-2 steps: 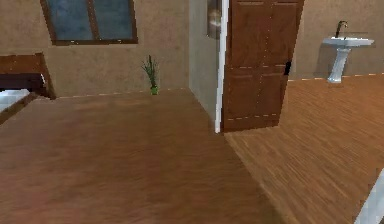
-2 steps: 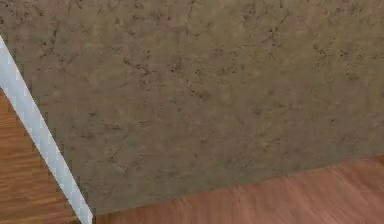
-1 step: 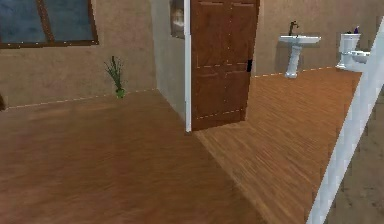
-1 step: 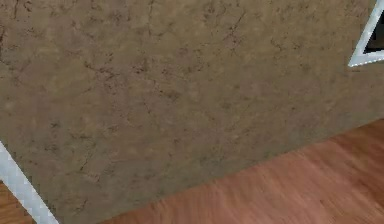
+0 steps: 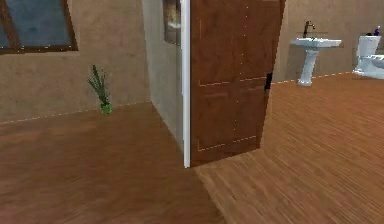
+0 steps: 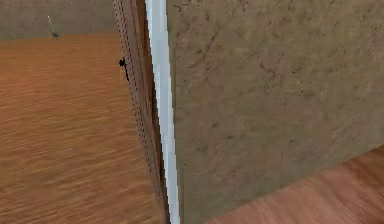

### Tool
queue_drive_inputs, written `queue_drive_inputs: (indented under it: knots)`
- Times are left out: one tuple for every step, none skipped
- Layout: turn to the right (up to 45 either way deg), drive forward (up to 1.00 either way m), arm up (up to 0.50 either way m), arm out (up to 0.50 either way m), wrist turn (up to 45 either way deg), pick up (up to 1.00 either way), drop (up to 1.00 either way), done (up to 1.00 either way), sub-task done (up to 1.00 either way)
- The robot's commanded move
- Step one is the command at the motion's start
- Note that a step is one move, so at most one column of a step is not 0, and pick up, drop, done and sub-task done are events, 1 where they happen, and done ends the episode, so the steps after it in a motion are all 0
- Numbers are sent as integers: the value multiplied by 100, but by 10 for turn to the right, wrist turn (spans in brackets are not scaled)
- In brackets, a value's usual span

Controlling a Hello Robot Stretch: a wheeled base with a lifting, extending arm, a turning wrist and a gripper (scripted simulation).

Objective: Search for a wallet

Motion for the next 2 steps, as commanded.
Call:
queue_drive_inputs:
  knots:
    - [420,0,0,0,0,0,0,0,0]
    - [0,100,0,0,0,0,0,0,0]
